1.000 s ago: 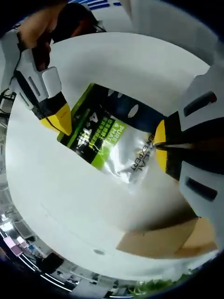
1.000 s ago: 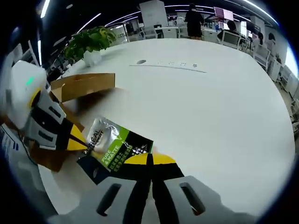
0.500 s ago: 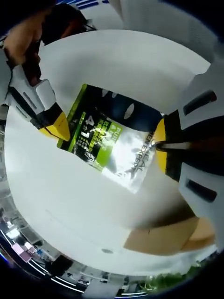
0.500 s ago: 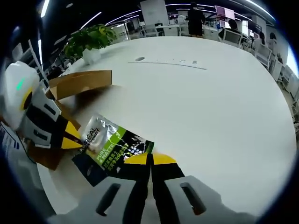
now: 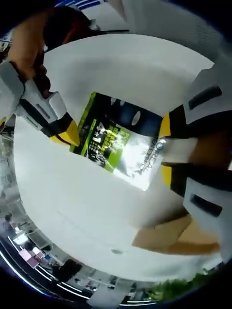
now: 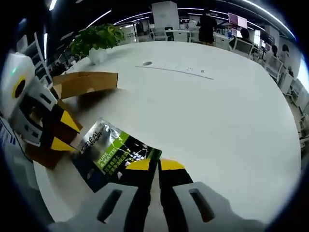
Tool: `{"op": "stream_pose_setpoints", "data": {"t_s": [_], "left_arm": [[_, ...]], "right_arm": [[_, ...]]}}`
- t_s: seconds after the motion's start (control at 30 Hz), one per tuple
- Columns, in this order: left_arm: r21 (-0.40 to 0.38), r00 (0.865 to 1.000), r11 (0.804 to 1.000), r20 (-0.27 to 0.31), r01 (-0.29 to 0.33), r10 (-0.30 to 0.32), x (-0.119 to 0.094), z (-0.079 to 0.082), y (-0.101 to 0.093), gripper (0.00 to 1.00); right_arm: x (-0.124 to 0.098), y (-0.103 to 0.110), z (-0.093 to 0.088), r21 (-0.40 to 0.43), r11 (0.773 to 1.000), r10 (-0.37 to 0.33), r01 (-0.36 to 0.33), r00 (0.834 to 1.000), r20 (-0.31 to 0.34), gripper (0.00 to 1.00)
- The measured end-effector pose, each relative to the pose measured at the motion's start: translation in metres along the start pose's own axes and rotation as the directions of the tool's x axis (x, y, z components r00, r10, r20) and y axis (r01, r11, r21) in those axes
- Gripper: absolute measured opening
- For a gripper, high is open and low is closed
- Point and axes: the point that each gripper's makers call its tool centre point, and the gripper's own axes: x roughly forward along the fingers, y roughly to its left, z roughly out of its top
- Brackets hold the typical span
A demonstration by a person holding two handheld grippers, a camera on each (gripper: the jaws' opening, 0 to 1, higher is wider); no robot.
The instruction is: Operate the shoe box by opening the lid, removing the specified soft item, and placing it in the target area until the item is outside and the box remains undamaged.
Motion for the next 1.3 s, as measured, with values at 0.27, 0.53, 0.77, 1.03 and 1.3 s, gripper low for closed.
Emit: {"op": "stream_pose_setpoints", "data": {"t_s": [0.27, 0.53, 0.77, 1.03, 1.3], "left_arm": [[-0.118, 0.995, 0.993, 0.103, 0.002, 0.011, -0.02, 0.009, 0.002, 0.25], [-0.192, 0.984, 0.981, 0.177, 0.004, 0.03, -0.046, 0.008, 0.004, 0.34], [-0.256, 0.978, 0.967, 0.201, 0.006, 0.047, -0.067, -0.008, 0.005, 0.39], [-0.32, 0.968, 0.947, 0.24, 0.002, 0.079, -0.101, -0.027, 0.015, 0.42], [-0.369, 0.959, 0.93, 0.263, 0.002, 0.103, -0.126, -0.051, 0.029, 0.39]], "right_arm": [[-0.013, 0.006, 0.008, -0.035, 0.999, 0.014, -0.014, 1.0, 0.019, 0.12], [-0.033, 0.017, 0.018, -0.091, 0.995, 0.04, -0.038, 0.999, 0.023, 0.19], [-0.049, 0.034, 0.03, -0.1, 0.993, 0.064, -0.059, 0.997, 0.046, 0.24], [-0.062, 0.06, 0.043, -0.123, 0.988, 0.101, -0.092, 0.993, 0.068, 0.26], [-0.072, 0.089, 0.05, -0.137, 0.984, 0.129, -0.116, 0.988, 0.087, 0.26]]}}
